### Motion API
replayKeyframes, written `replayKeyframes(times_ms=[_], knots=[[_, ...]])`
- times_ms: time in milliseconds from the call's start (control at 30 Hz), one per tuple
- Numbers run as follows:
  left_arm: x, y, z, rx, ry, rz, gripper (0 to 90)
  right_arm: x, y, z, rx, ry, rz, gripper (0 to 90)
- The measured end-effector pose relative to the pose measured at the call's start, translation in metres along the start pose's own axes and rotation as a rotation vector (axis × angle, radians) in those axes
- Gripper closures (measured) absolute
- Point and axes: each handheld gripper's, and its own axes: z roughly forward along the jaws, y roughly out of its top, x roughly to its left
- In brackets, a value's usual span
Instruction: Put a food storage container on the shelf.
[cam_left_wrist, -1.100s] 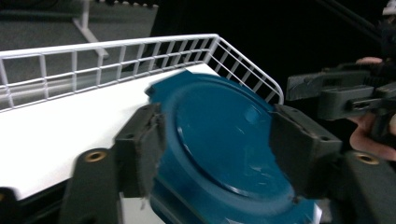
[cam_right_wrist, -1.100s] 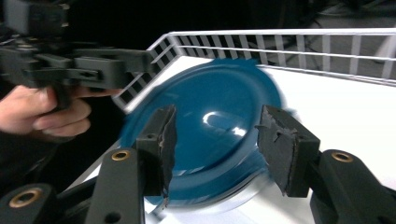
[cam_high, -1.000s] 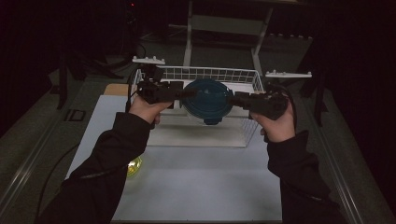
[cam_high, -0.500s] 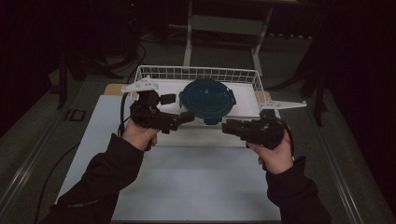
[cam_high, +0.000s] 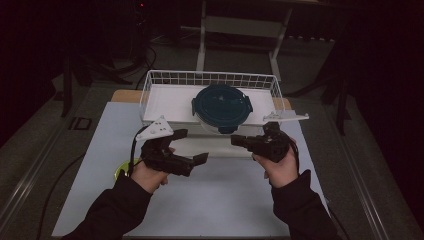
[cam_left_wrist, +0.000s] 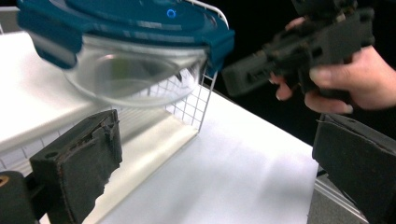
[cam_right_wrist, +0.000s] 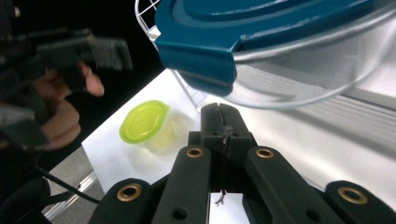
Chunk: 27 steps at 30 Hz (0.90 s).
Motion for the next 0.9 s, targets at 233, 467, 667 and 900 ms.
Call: replayKeyframes(times_ms=[233, 467, 667, 900], knots=[[-0.002, -0.015, 0.003, 0.011, 0.012, 0.011, 1.0, -0.005, 0.004, 0.013, 0.005, -0.010, 0.024, 89.7], [-0.004, -0.026, 0.005, 0.016, 0.013, 0.005, 1.0, -0.010, 0.006, 0.019, -0.009, -0.021, 0.037, 89.7], [-0.002, -0.032, 0.008, 0.021, 0.015, -0.005, 1.0, -0.016, 0.013, 0.025, -0.014, -0.036, 0.057, 89.7], [-0.002, -0.037, 0.011, 0.032, 0.017, -0.006, 1.0, -0.023, 0.023, 0.035, -0.021, -0.051, 0.075, 89.6]])
